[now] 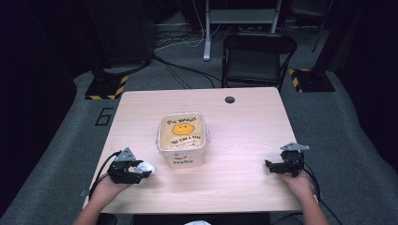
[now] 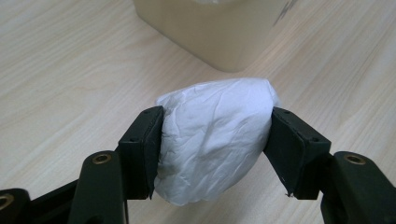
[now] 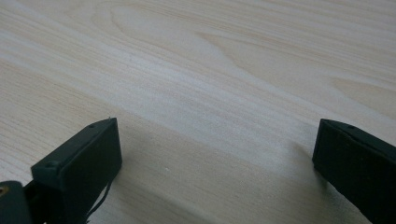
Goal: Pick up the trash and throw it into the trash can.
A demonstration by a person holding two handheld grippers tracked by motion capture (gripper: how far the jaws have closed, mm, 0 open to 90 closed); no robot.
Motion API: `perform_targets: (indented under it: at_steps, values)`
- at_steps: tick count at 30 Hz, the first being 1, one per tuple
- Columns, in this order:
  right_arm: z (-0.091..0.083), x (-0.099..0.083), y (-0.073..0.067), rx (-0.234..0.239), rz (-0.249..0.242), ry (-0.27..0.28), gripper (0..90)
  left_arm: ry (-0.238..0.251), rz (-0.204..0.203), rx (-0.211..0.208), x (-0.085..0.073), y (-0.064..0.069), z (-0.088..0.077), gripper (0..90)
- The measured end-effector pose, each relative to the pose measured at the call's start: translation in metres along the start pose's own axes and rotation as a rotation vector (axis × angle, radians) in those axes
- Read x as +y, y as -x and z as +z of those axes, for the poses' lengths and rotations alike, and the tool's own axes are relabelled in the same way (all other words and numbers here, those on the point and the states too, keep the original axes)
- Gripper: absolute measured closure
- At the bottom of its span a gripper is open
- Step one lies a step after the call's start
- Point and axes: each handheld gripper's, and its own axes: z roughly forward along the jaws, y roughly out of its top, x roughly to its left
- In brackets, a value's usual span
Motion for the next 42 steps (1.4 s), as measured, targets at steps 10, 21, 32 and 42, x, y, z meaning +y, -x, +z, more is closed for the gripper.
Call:
perform_targets:
  at_steps: [10,21,32,42]
  values:
    - [0.000,0.000,0.000,0.000,0.004,-0.001,0.7,0.027,-0.009,0.009,0.018,-0.006,-0.016,39.2]
    - [0.000,0.000,0.000,0.000,0.001,0.000,0.7,0.054,0.004,0.023,0.042,-0.009,-0.029,39.3]
    - [0.000,0.000,0.000,0.000,0.003,-0.001,0.7,0.053,0.029,0.031,0.063,-0.011,-0.042,39.4]
    - [0.000,0.000,0.000,0.000,0.000,0.000,0.7,0.070,0.043,0.024,0.085,-0.013,-0.056,39.4]
